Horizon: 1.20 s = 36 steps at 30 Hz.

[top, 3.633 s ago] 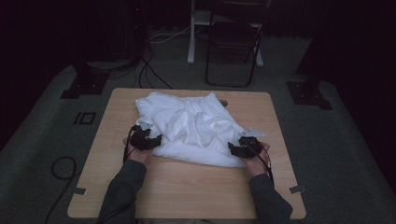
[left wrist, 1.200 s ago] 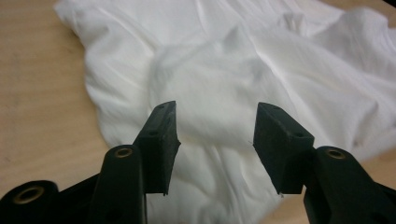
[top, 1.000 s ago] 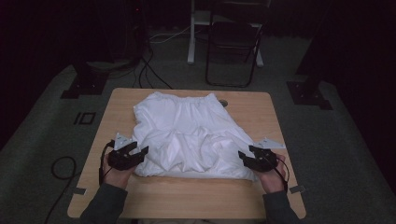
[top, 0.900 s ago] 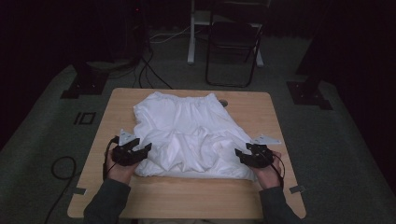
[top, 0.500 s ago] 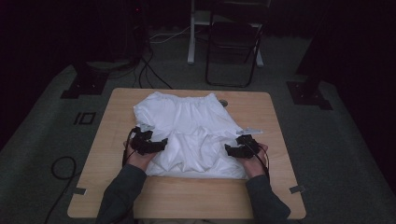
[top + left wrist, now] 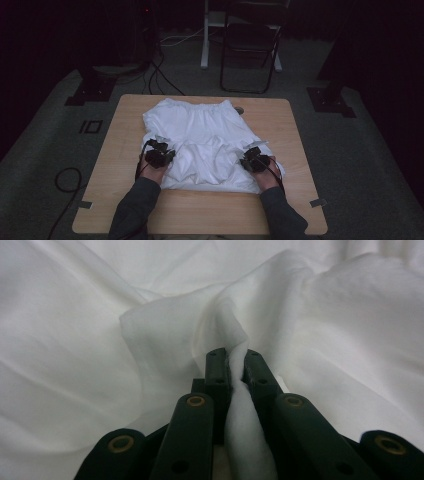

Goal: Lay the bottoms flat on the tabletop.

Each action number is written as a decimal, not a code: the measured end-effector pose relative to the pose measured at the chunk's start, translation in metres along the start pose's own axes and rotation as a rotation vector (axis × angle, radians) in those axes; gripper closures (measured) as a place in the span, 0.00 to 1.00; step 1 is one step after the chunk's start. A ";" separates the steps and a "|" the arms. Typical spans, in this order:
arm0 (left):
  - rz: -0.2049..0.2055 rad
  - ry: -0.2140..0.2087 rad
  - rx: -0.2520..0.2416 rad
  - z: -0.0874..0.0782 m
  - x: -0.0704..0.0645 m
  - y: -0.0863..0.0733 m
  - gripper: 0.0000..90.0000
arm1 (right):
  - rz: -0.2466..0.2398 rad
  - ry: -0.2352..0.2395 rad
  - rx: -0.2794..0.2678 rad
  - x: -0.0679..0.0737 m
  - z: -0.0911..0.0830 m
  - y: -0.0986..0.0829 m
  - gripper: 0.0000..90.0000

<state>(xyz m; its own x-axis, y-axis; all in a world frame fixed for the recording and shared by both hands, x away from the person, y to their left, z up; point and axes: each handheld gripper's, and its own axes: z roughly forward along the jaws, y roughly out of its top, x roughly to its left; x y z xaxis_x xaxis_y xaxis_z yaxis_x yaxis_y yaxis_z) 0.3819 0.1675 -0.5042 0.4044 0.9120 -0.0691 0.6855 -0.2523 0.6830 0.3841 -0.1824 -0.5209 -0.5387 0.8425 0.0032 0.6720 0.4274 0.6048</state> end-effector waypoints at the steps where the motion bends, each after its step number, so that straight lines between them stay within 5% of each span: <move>1: -0.005 -0.008 -0.019 -0.007 0.000 -0.001 0.93 | -0.005 -0.002 -0.008 -0.001 -0.004 -0.002 0.97; 9: 0.004 -0.017 -0.090 -0.051 0.000 -0.025 0.94 | 0.008 0.020 -0.056 -0.005 -0.038 -0.026 0.98; 21: -0.036 -0.032 -0.088 -0.089 0.000 -0.082 0.94 | 0.015 0.030 -0.088 0.001 -0.078 -0.071 0.98; 28: -0.060 -0.031 -0.033 -0.093 0.004 -0.108 0.94 | 0.014 0.039 -0.084 0.009 -0.093 -0.093 0.98; 34: -0.033 -0.021 0.015 -0.078 0.000 -0.113 0.92 | 0.012 0.061 -0.026 0.014 -0.082 -0.108 0.98; 36: -0.039 -0.019 0.007 -0.078 -0.001 -0.112 0.85 | 0.010 0.060 -0.021 0.015 -0.081 -0.108 0.98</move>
<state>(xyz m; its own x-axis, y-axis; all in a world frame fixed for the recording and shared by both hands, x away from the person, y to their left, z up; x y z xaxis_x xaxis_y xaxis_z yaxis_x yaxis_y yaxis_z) 0.2575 0.2203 -0.5237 0.3885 0.9149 -0.1096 0.7050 -0.2185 0.6747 0.2627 -0.2425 -0.5216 -0.5617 0.8254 0.0568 0.6673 0.4114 0.6208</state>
